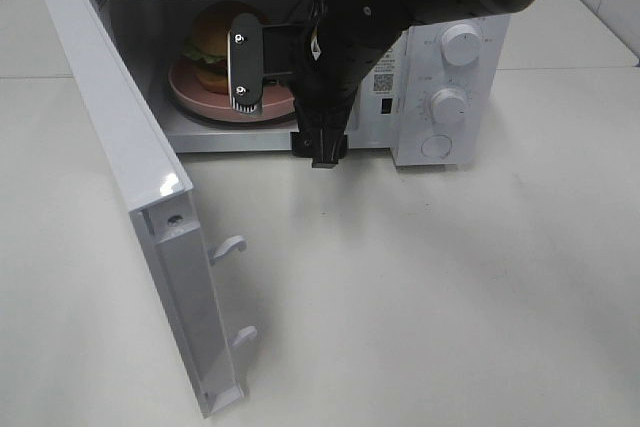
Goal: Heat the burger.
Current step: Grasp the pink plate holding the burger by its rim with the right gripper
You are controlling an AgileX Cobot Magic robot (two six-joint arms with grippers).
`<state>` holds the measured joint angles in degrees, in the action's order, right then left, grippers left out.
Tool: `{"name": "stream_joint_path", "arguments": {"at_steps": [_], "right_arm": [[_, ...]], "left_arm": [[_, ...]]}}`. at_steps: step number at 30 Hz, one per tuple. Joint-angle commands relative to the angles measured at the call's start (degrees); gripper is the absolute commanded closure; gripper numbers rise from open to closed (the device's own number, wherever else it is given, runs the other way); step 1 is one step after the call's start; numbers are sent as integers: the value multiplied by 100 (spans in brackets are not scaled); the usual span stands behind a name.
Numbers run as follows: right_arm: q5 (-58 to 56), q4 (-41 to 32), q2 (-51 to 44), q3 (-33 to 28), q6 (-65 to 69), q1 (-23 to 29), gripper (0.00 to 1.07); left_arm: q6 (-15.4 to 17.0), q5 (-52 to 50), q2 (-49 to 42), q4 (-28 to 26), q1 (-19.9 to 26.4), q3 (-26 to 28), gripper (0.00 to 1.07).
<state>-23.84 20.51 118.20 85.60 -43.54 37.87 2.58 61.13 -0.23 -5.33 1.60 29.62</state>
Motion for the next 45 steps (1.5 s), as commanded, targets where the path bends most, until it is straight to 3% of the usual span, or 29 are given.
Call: {"name": "stream_joint_path", "arguments": {"at_steps": [1, 24, 45], "right_arm": [[69, 40, 149, 183, 115, 29, 15], [252, 40, 1530, 1673, 458, -40, 18], [435, 63, 1988, 1954, 390, -183, 23]], "left_arm": [[17, -11, -40, -40, 6, 0, 6], [23, -11, -40, 23, 6, 0, 6], [29, -6, -40, 69, 6, 0, 6]]}}
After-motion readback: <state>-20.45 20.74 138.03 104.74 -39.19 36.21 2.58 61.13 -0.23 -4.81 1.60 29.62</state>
